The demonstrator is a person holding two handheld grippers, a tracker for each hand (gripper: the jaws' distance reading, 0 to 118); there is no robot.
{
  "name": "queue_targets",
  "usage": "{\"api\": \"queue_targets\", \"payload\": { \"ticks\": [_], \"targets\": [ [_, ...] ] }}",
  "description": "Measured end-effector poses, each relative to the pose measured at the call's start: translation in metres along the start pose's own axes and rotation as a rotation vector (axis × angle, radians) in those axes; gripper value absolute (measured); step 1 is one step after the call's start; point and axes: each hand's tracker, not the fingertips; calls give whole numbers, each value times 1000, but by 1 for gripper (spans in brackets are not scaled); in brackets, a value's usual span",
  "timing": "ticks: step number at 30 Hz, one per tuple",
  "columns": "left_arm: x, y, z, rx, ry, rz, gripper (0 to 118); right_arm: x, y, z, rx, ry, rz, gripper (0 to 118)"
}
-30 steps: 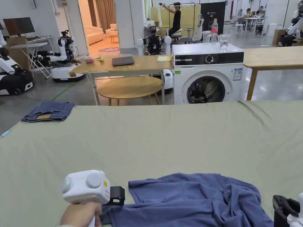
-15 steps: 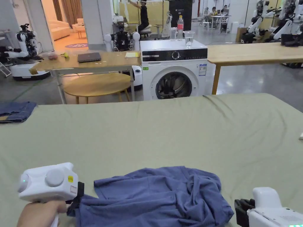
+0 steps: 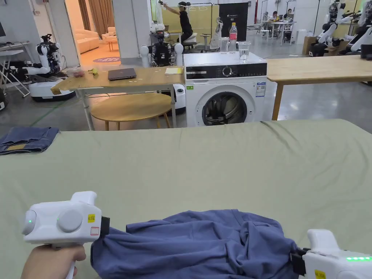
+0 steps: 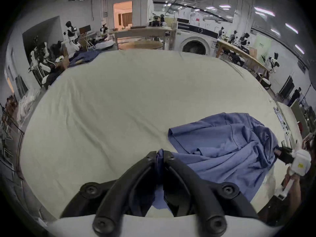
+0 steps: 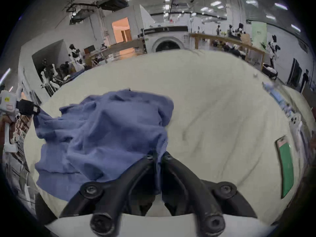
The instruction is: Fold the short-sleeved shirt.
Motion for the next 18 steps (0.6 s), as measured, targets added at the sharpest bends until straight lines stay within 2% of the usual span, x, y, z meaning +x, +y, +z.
{"api": "queue_targets", "payload": {
  "ticks": [2, 5, 7, 11, 18],
  "targets": [
    [3, 2, 17, 54, 38, -34, 1, -5, 21, 21, 65, 3, 23, 3],
    [13, 8, 46, 169, 107, -101, 1, -22, 56, 54, 179, -78, 142, 3],
    [16, 16, 68, 231, 131, -124, 1, -30, 83, 74, 244, -103, 183, 3],
    [13, 35, 103, 366, 185, -142, 1, -40, 136, 107, 352, -158, 190, 3],
    [-5, 96, 160, 549, 211, -59, 1, -51, 230, 148, 522, -220, 217, 3]
  ]
}}
